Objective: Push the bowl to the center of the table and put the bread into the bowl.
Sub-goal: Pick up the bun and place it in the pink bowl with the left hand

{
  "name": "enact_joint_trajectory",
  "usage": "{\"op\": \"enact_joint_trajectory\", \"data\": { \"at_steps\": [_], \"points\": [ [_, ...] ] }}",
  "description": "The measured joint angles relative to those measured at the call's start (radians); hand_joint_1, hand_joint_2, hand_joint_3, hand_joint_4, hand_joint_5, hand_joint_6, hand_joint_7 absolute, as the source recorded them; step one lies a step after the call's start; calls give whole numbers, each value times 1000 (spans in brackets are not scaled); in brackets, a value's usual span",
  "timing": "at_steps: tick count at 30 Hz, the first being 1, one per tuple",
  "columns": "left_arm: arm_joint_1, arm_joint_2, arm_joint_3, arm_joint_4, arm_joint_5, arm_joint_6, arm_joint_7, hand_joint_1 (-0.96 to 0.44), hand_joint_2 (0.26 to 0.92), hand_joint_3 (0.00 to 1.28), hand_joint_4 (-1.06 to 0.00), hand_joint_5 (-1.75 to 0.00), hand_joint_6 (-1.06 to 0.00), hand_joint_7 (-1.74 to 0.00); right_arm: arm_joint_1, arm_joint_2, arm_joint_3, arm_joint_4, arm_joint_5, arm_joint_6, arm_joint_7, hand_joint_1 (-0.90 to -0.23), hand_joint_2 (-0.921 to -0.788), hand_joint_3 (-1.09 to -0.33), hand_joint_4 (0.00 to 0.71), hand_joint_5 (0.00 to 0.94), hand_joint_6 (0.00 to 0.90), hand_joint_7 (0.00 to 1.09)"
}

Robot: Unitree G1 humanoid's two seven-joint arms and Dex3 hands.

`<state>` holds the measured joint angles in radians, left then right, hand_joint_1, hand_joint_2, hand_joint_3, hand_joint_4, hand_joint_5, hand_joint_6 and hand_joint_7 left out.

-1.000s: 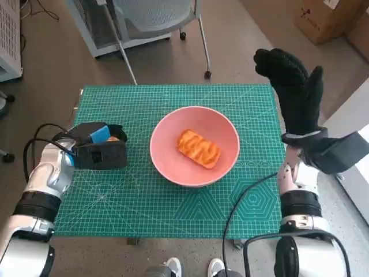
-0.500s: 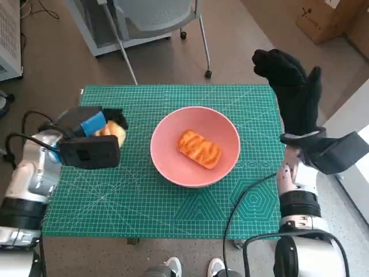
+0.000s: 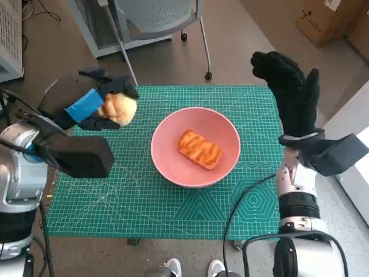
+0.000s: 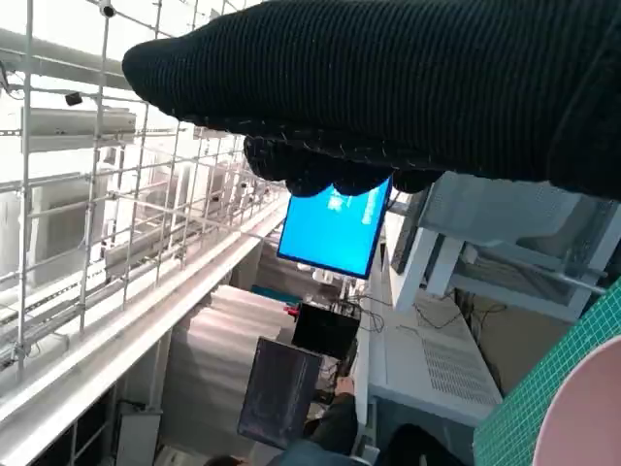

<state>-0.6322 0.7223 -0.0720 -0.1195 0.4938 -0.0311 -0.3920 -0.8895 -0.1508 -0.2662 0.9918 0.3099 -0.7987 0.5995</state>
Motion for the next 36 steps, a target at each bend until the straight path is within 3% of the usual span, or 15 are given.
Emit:
{"op": "enact_joint_trajectory", "data": {
  "at_steps": [6,11,24,28,30,31,34,36],
  "points": [
    [-25,-68,-44,-89,21,1,2,2,895,2,-812,-941,-771,-1098,0,1,0,3,0,0,1,-567,-921,-574,338,1,477,1],
    [-51,-115,-97,-84,10,-50,-7,2,915,12,-736,-1003,-736,-1155,0,2,0,3,1,0,1,-566,-921,-574,339,1,477,1],
    [-124,-215,-228,179,8,-242,-16,0,920,41,-677,-1110,-695,-1159,6,3,-1,-5,1,-2,1,-564,-921,-576,338,0,476,0],
    [-129,-237,-245,256,18,-252,-13,0,921,103,-619,-1179,-610,-1238,9,2,-4,-10,2,-2,1,-560,-921,-576,339,1,484,4],
    [-129,-248,-249,279,19,-240,-16,0,921,210,-496,-1304,-490,-1362,10,1,-6,-12,3,-2,2,-561,-921,-575,340,1,489,7],
    [-129,-253,-251,287,19,-230,-21,-12,895,206,-445,-1183,-442,-1248,11,1,-7,-13,4,-2,3,-562,-921,-575,340,1,490,7],
    [-129,-262,-256,300,17,-191,-51,-79,849,89,-388,-435,-379,-600,12,0,-9,-14,9,-2,10,-564,-921,-575,343,2,493,8],
    [-128,-263,-260,301,16,-166,-76,-111,838,49,-360,-238,-359,-434,13,0,-11,-15,10,-2,11,-564,-921,-575,346,3,496,9]
  ]
}}
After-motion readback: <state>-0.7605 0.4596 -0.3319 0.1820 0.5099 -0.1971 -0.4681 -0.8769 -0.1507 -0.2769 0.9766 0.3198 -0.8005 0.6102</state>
